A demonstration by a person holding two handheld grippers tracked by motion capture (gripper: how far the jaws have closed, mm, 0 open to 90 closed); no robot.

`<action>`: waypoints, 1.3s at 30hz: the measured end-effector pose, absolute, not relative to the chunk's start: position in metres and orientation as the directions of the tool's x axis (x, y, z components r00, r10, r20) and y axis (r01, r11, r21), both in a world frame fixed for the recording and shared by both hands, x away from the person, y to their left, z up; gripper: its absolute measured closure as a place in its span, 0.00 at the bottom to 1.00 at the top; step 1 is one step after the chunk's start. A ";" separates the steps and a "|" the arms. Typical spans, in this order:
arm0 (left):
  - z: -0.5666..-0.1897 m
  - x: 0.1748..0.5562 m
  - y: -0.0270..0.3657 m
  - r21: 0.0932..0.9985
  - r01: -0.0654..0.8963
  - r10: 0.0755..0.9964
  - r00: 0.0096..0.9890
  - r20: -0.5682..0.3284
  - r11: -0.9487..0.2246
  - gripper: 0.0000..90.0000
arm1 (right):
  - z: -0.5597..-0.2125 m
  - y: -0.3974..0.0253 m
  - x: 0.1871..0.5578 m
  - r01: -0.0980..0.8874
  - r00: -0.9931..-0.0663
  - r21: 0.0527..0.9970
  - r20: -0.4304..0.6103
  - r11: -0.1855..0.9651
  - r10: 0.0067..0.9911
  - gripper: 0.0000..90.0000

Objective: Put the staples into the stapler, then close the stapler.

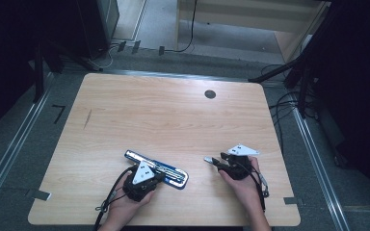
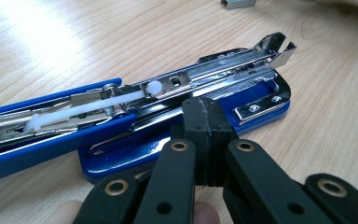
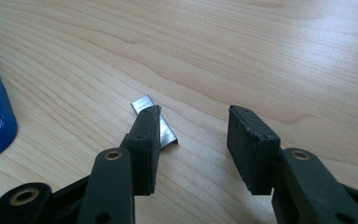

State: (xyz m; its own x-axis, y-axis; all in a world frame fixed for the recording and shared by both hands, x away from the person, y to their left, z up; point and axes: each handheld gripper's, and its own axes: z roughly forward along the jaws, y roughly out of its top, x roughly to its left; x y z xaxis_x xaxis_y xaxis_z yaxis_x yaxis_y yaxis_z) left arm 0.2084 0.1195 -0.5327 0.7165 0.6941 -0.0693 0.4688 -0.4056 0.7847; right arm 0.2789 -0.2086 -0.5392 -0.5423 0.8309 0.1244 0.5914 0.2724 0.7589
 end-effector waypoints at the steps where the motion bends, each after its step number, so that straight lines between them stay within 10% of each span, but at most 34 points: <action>1: -0.533 0.208 0.119 0.785 0.468 0.696 0.715 -0.067 -0.405 1.00 | -0.540 -0.209 0.279 0.594 -0.541 0.758 0.130 0.268 0.831 0.62; 23: -0.533 0.208 0.120 0.784 0.470 0.695 0.716 -0.071 -0.405 1.00 | -0.543 -0.203 0.277 0.600 -0.548 0.756 0.151 0.260 0.823 0.62; 39: -0.533 0.209 0.120 0.784 0.471 0.695 0.716 -0.071 -0.404 1.00 | -0.544 -0.200 0.275 0.587 -0.576 0.756 0.139 0.290 0.805 0.80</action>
